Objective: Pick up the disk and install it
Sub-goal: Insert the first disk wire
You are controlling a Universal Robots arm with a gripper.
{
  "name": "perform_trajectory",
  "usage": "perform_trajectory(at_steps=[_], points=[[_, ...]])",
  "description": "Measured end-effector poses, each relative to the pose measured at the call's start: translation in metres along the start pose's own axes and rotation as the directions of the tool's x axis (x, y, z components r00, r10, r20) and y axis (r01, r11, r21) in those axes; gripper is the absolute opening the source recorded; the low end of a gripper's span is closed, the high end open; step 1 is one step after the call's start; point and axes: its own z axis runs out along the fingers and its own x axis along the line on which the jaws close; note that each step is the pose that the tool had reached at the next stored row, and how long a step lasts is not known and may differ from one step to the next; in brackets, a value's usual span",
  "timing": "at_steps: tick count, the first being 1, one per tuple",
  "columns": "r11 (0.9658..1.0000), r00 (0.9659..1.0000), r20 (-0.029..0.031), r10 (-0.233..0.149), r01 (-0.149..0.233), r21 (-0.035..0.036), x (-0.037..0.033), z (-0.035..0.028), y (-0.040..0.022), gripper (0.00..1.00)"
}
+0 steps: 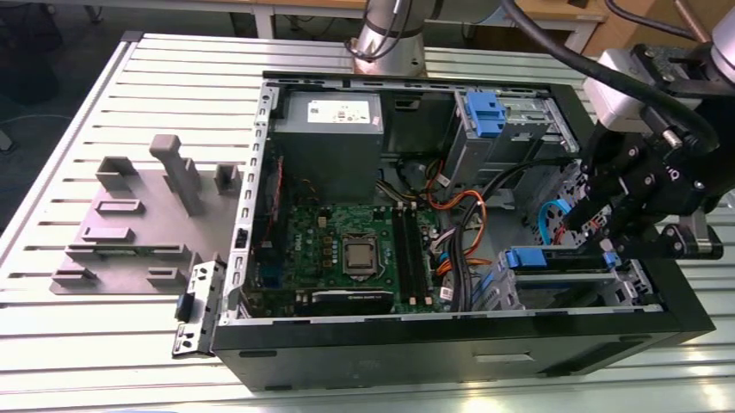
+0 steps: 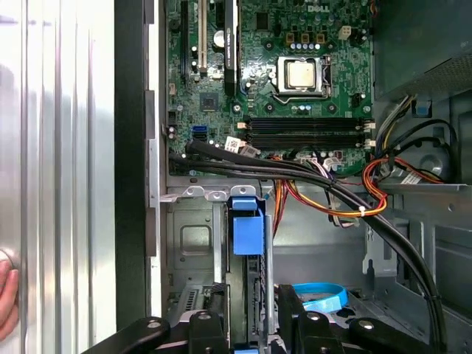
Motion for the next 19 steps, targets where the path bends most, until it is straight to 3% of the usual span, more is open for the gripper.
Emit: perform_trajectory(at_steps=[5, 10, 19], points=[[1.0, 1.0, -0.0003, 0.0, 0.0, 0.0, -0.0015, -0.0002, 0.0, 0.41], [1.0, 1.0, -0.0001, -0.003, 0.003, -0.0001, -0.01, 0.0011, 0.0001, 0.41], [0.9998, 0.9998, -0.0006, -0.021, 0.021, -0.001, -0.0159, 0.0062, -0.005, 0.41]])
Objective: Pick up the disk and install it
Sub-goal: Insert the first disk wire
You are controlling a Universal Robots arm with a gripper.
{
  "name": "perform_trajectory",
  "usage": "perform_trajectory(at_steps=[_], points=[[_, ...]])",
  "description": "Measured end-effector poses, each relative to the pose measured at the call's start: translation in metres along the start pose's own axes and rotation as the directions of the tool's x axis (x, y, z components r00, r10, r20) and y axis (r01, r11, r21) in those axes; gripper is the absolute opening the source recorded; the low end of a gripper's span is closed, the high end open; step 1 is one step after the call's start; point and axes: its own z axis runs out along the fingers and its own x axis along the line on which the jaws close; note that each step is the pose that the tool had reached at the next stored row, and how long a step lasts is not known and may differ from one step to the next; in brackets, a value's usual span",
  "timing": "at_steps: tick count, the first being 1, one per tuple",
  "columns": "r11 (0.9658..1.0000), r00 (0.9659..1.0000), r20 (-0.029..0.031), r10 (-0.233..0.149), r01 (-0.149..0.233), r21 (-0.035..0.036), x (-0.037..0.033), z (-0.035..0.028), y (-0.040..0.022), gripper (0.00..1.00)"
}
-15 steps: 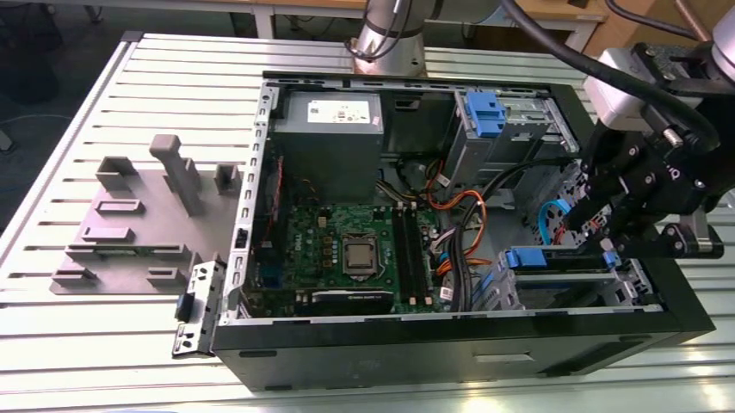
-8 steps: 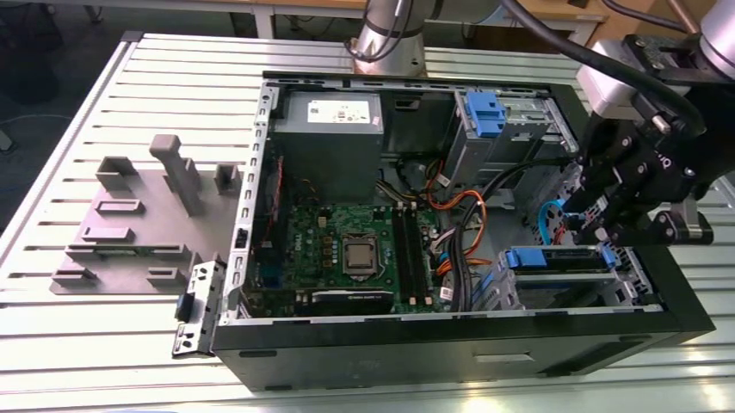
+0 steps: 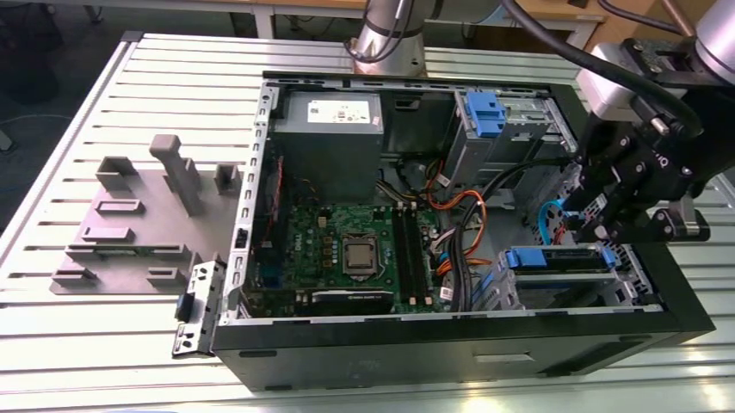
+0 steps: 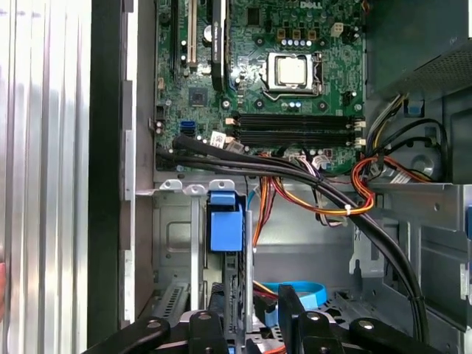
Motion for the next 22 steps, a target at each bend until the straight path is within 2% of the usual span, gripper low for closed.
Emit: perform_trajectory(at_steps=[4, 12, 22], points=[[1.0, 1.0, -0.0007, -0.004, 0.004, -0.0002, -0.0004, 0.0019, -0.0063, 0.41], [1.0, 1.0, -0.0031, -0.005, 0.005, -0.0002, -0.0001, 0.0092, -0.0071, 0.41], [1.0, 1.0, -0.0045, -0.005, 0.005, -0.0002, 0.0, 0.0106, -0.0071, 0.41]])
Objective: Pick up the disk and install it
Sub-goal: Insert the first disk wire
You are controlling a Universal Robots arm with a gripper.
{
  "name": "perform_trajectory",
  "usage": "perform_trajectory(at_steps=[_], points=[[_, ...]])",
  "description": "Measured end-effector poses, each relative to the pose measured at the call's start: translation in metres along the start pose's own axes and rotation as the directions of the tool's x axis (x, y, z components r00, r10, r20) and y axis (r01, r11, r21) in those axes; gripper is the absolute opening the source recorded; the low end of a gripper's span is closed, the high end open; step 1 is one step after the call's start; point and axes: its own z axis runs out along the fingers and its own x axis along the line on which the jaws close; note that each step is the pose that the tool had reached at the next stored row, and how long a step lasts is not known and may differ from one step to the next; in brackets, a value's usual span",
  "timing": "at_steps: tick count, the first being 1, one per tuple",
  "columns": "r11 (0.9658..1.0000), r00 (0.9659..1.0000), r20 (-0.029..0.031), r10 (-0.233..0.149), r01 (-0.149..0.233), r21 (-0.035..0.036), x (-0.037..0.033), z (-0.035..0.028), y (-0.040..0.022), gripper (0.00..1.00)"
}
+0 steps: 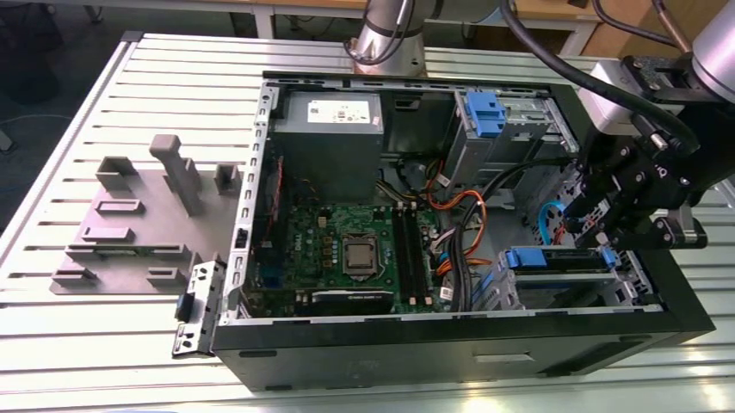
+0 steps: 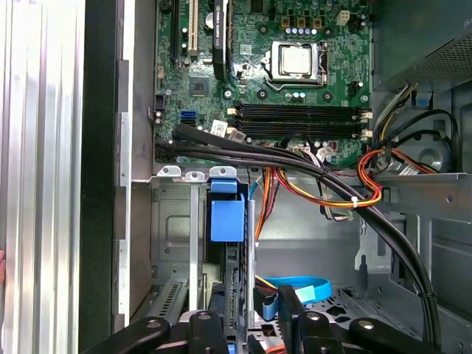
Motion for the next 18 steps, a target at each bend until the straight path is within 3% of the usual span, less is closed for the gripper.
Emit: perform_trajectory(at_steps=[7, 18], points=[[1.0, 1.0, -0.0003, 0.0, 0.0, 0.0, 0.0, 0.0, 0.0, 0.16], [1.0, 1.0, -0.0003, 0.0, 0.0, 0.0017, 0.0022, 0.0006, 0.0003, 0.16]])
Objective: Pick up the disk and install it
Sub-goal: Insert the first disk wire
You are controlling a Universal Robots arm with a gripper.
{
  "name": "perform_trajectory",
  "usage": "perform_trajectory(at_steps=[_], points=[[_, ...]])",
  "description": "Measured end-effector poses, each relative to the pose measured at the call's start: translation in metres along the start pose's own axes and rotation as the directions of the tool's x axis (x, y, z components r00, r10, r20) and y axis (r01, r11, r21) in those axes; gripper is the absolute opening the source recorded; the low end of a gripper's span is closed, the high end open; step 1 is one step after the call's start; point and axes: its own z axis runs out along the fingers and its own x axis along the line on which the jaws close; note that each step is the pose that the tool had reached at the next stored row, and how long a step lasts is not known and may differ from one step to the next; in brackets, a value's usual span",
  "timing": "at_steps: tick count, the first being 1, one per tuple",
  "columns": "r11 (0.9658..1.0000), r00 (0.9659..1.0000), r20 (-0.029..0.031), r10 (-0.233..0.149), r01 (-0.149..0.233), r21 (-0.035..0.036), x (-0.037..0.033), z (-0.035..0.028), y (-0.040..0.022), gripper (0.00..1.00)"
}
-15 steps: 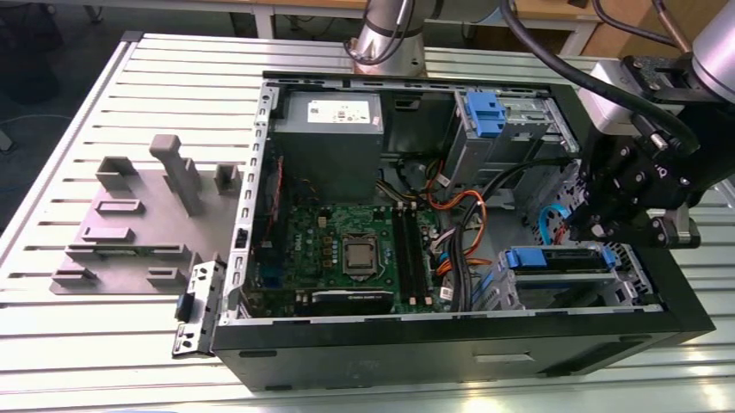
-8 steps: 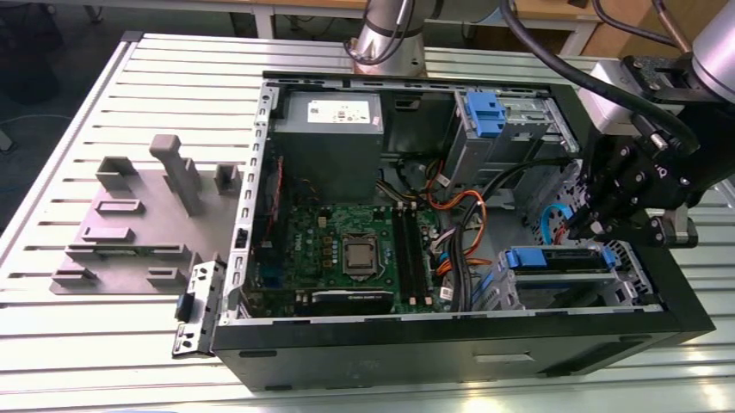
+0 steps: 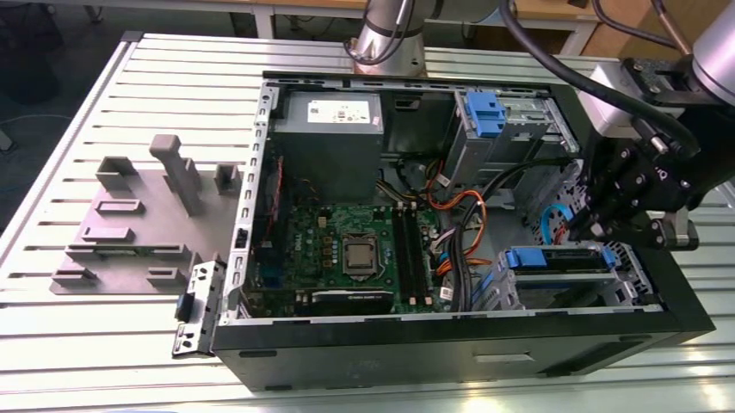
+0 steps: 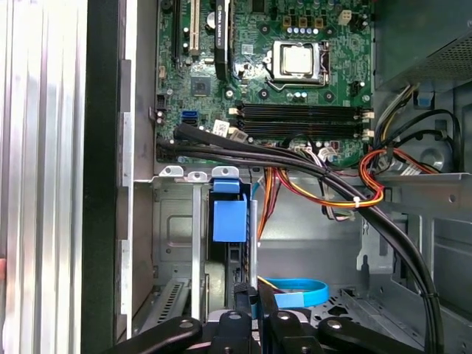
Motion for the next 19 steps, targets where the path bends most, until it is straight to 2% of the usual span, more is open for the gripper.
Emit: perform_trajectory(at_steps=[2, 4, 7, 15, 19], points=[[1.0, 1.0, 0.0002, 0.0, 0.0, 0.0032, 0.0006, 0.0006, 0.0005, 0.16], [1.0, 1.0, -0.0002, 0.0, 0.0, 0.0094, 0.0008, 0.001, 0.0008, 0.16], [0.9997, 1.0, 0.0001, -0.001, 0.001, 0.0262, 0.0012, 0.0026, 0.0021, 0.16], [0.9991, 1.0, 0.0, -0.002, 0.002, 0.0431, 0.0018, 0.0067, 0.0078, 0.16], [0.999, 1.0, -0.0003, -0.002, 0.002, 0.0439, 0.0018, 0.0073, 0.0079, 0.16]])
